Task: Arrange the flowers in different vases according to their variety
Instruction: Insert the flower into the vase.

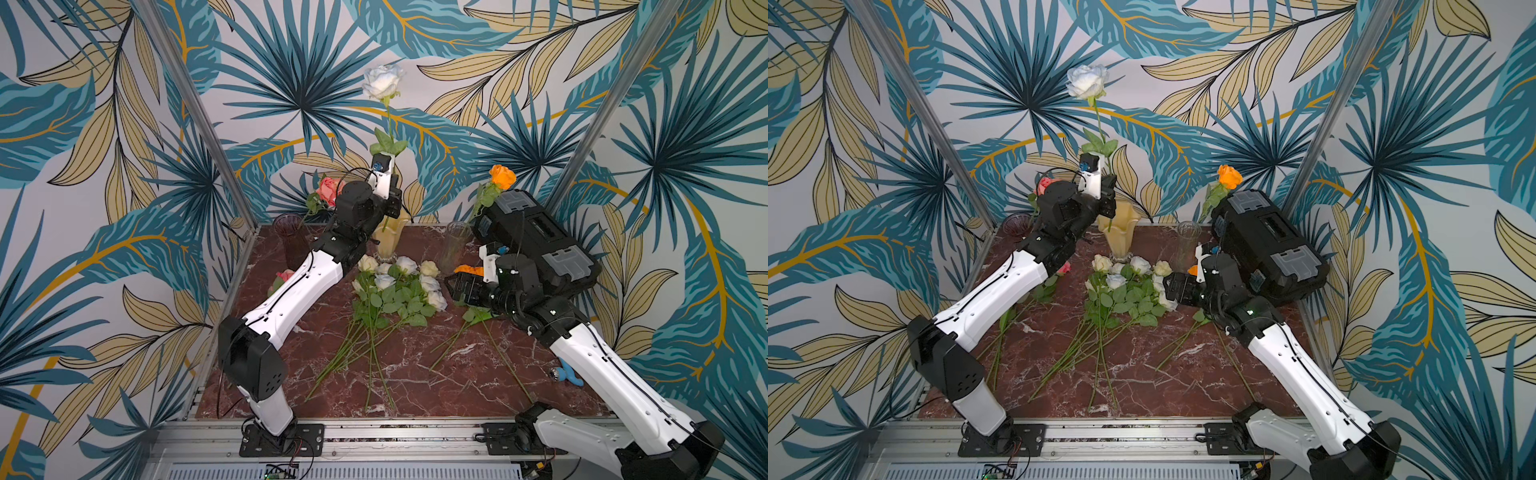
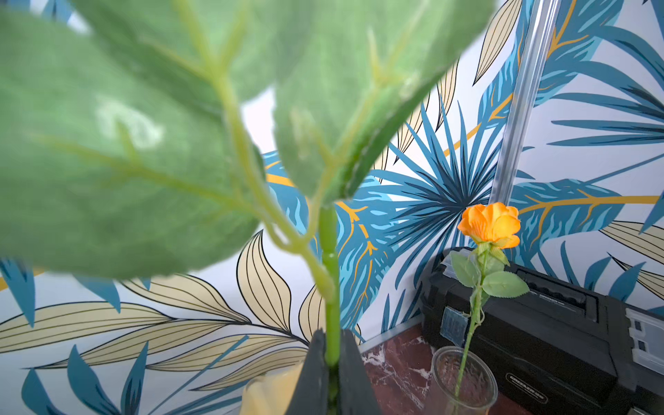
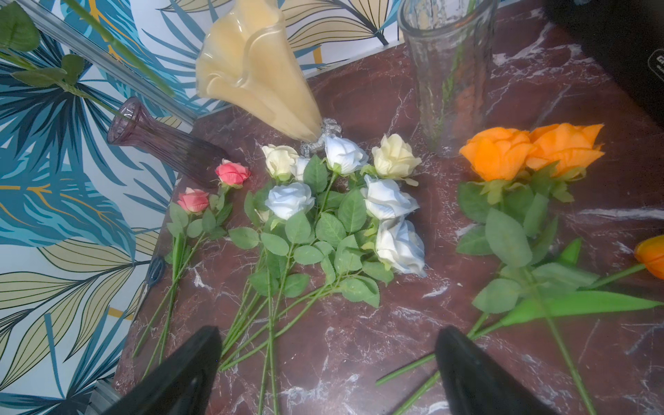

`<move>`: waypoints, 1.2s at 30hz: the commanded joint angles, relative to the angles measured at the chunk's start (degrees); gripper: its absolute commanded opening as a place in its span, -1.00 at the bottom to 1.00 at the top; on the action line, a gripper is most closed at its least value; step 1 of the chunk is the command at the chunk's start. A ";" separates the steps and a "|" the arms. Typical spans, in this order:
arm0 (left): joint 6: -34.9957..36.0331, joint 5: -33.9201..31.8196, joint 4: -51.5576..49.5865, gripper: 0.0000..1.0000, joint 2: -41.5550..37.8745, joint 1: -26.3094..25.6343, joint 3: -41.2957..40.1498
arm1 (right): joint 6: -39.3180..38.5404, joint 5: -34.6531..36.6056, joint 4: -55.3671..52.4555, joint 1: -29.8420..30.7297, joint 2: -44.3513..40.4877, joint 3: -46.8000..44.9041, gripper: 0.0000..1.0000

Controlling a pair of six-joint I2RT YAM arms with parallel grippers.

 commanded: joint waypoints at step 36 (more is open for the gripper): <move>-3.15 2.42 16.87 0.37 11.30 5.48 -9.11 | -0.14 4.37 -1.70 0.21 2.67 3.84 0.97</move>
